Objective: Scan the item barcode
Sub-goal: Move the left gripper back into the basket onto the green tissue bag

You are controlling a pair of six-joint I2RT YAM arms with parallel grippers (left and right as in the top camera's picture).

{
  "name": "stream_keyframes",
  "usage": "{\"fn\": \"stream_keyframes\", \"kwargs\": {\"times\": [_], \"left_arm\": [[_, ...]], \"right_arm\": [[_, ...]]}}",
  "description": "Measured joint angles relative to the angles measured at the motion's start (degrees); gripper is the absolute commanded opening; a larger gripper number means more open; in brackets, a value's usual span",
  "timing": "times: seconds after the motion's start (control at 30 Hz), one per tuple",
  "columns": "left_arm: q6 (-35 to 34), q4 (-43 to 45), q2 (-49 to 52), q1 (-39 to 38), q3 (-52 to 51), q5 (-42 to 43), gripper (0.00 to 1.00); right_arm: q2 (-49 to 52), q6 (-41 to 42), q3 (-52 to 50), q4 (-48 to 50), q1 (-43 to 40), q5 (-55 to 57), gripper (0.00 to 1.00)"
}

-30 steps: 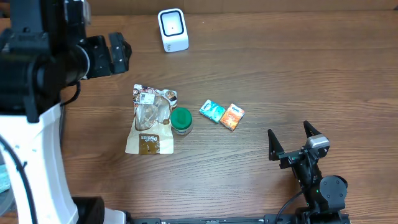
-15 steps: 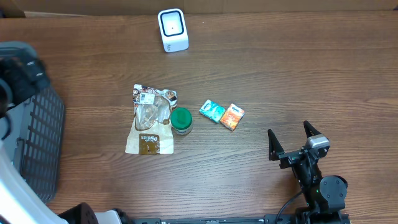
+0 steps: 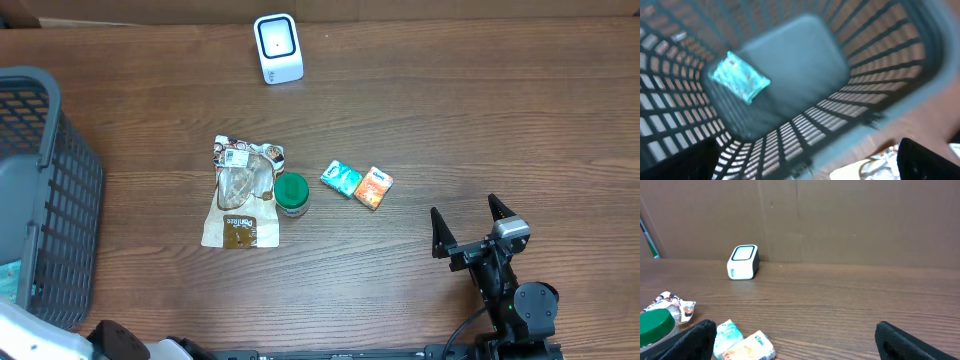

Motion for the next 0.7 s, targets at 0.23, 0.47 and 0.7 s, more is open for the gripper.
{"fn": "stream_keyframes", "kwargs": {"times": [0.23,0.47,0.7], "left_arm": [[-0.13,6.62,1.42,3.26,-13.44,-0.76,0.89],[-0.15,15.65,1.4,4.17,-24.68,-2.6,0.8],[-0.15,22.38,1.42,4.57,-34.69,-6.69,0.78]], "right_arm": [[0.0,-0.02,0.0,0.0,0.0,0.0,1.0],[0.0,-0.02,0.0,-0.04,0.0,0.02,1.0],[0.0,0.0,0.0,-0.04,0.0,0.0,1.0]]}}
